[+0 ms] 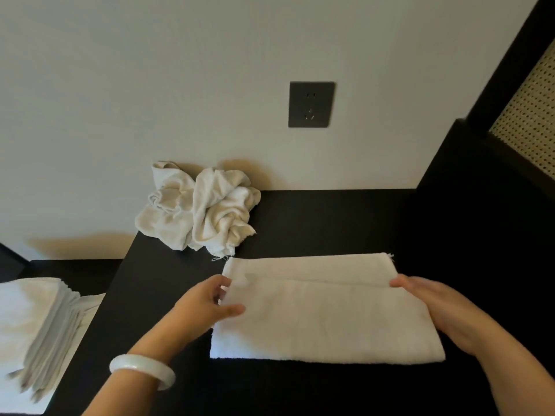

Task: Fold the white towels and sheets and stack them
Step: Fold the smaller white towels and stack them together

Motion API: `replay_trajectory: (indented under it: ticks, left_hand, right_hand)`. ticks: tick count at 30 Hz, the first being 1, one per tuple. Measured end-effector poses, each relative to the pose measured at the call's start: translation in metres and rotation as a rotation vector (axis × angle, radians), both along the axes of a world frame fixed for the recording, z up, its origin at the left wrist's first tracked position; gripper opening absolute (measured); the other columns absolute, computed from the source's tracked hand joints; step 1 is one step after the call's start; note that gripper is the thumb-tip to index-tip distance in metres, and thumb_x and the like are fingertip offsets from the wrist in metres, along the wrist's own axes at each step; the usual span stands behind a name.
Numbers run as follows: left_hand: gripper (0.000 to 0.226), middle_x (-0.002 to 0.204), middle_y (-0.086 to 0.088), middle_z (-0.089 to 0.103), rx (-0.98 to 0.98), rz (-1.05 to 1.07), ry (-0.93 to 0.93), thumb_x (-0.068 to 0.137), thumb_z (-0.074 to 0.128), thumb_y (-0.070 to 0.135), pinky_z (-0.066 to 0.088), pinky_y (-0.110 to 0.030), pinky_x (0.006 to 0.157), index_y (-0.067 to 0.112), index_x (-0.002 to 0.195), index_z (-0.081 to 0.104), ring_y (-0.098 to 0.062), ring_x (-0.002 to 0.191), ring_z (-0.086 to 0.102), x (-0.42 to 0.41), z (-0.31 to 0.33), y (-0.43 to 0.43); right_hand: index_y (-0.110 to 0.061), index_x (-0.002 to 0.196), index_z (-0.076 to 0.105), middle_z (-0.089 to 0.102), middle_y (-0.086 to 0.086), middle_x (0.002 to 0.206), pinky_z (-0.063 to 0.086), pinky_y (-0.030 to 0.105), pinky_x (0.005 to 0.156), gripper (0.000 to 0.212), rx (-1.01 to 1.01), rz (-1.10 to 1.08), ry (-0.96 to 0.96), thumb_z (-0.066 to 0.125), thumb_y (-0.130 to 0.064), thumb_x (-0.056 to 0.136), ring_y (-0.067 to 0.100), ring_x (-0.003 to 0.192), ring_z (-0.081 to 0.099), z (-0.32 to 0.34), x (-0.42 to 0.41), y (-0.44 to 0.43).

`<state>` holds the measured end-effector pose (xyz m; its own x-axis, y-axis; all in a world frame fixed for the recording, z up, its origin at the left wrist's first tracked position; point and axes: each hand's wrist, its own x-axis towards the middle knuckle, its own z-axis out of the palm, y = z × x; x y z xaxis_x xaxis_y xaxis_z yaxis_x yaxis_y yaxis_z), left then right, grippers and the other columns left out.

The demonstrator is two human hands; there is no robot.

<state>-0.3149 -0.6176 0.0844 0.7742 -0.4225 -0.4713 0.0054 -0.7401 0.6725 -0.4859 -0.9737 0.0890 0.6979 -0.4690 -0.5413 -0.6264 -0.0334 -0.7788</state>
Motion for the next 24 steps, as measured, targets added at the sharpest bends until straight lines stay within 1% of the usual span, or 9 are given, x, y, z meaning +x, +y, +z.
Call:
replay_trajectory:
  ticks: [2, 4, 6, 7, 12, 15, 18, 21, 24]
  left_hand:
    - [0.03, 0.099, 0.013, 0.058, 0.038, 0.003, -0.07, 0.082, 0.074, 0.045, 0.043, -0.016, 0.064, 0.05, 0.095, 0.048, -0.003, 0.087, 0.06, 0.0, -0.005, -0.006]
    - [0.019, 0.091, 0.011, 0.059, 0.035, 0.048, -0.137, 0.088, 0.067, 0.047, 0.039, -0.014, 0.058, 0.05, 0.089, 0.048, -0.002, 0.079, 0.058, 0.0, -0.011, -0.012]
    - [0.009, 0.08, 0.005, 0.06, -0.003, 0.103, -0.181, 0.094, 0.058, 0.047, 0.041, -0.016, 0.057, 0.043, 0.086, 0.057, -0.005, 0.067, 0.055, 0.001, -0.015, -0.016]
    - [0.016, 0.074, 0.001, 0.06, -0.031, 0.126, -0.187, 0.096, 0.055, 0.045, 0.043, -0.021, 0.058, 0.037, 0.083, 0.061, -0.006, 0.062, 0.053, 0.002, -0.016, -0.016]
    - [0.025, 0.069, -0.002, 0.064, -0.143, 0.303, -0.176, 0.096, 0.054, 0.041, 0.047, -0.033, 0.061, 0.03, 0.077, 0.065, -0.022, 0.062, 0.058, 0.016, -0.013, -0.008]
    - [0.025, 0.067, -0.002, 0.059, -0.038, 0.305, -0.257, 0.097, 0.054, 0.036, 0.042, -0.023, 0.055, 0.024, 0.077, 0.06, -0.012, 0.057, 0.052, 0.027, -0.02, -0.014]
    - [0.027, 0.068, 0.001, 0.057, 0.015, 0.309, -0.296, 0.097, 0.054, 0.036, 0.036, -0.017, 0.051, 0.022, 0.075, 0.056, -0.006, 0.057, 0.047, 0.028, -0.029, -0.026]
    - [0.032, 0.066, -0.002, 0.055, -0.004, 0.328, -0.317, 0.098, 0.051, 0.04, 0.034, -0.017, 0.048, 0.02, 0.073, 0.054, -0.006, 0.053, 0.044, 0.028, -0.033, -0.029]
    - [0.033, 0.062, -0.004, 0.05, -0.054, 0.346, -0.378, 0.099, 0.051, 0.035, 0.036, -0.017, 0.047, 0.017, 0.071, 0.052, -0.004, 0.052, 0.043, 0.027, -0.03, -0.028]
  right_hand:
    - [-0.032, 0.107, 0.07, 0.076, -0.004, 0.096, 0.059, 0.041, 0.077, 0.041, -0.011, -0.02, -0.031, 0.074, -0.055, 0.072, 0.018, 0.086, 0.074, -0.004, -0.004, -0.002]
    - [-0.035, 0.109, 0.067, 0.073, 0.0, 0.099, 0.061, 0.041, 0.074, 0.032, -0.069, -0.017, -0.035, 0.077, -0.036, 0.078, 0.019, 0.084, 0.074, -0.008, -0.004, -0.001]
    - [-0.035, 0.103, 0.068, 0.069, 0.001, 0.1, 0.061, 0.045, 0.075, 0.021, -0.188, 0.018, -0.001, 0.071, -0.021, 0.088, 0.022, 0.084, 0.071, -0.011, 0.0, 0.003]
    - [-0.035, 0.098, 0.069, 0.069, 0.0, 0.097, 0.06, 0.046, 0.076, 0.018, -0.244, 0.025, 0.006, 0.069, -0.019, 0.091, 0.021, 0.084, 0.07, -0.011, 0.003, 0.002]
    - [-0.041, 0.085, 0.071, 0.07, -0.015, 0.084, 0.053, 0.035, 0.062, 0.015, -0.376, 0.013, -0.162, 0.068, -0.027, 0.09, 0.015, 0.081, 0.067, 0.008, 0.034, -0.01]
    - [-0.036, 0.093, 0.068, 0.065, -0.011, 0.093, 0.045, 0.03, 0.067, 0.016, -0.536, 0.024, -0.143, 0.064, -0.021, 0.093, 0.011, 0.086, 0.059, -0.005, 0.064, -0.008]
    - [-0.021, 0.106, 0.067, 0.062, -0.005, 0.099, 0.04, 0.03, 0.074, 0.014, -0.66, 0.083, -0.045, 0.062, -0.014, 0.095, 0.012, 0.089, 0.055, -0.028, 0.076, -0.002]
    - [-0.02, 0.096, 0.067, 0.063, -0.006, 0.09, 0.038, 0.025, 0.067, 0.008, -0.678, 0.055, -0.073, 0.063, -0.013, 0.094, 0.012, 0.086, 0.057, -0.033, 0.074, -0.003]
    - [-0.025, 0.086, 0.065, 0.064, -0.009, 0.085, 0.039, 0.023, 0.064, 0.014, -0.678, 0.048, -0.12, 0.063, -0.013, 0.093, 0.009, 0.081, 0.058, -0.028, 0.073, -0.007]
